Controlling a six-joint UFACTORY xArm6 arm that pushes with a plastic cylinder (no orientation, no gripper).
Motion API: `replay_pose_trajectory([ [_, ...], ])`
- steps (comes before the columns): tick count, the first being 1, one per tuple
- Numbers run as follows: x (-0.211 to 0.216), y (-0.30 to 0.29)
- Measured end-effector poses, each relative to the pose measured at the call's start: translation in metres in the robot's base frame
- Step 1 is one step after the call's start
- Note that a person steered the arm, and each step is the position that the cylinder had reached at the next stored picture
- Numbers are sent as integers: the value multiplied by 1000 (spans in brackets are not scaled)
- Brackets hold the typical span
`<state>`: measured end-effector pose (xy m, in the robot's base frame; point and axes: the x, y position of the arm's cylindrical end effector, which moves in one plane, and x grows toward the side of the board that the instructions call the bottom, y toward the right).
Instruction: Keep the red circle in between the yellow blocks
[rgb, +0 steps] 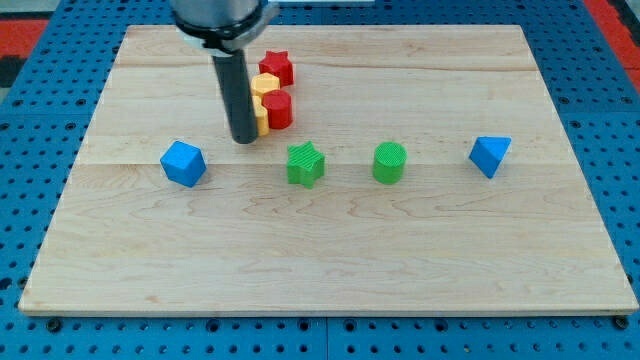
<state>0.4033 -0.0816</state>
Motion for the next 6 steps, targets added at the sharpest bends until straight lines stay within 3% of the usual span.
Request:
replay_pose_trajectory([
  [2,-9,74],
  [5,-47,13],
  [6,-47,21],
])
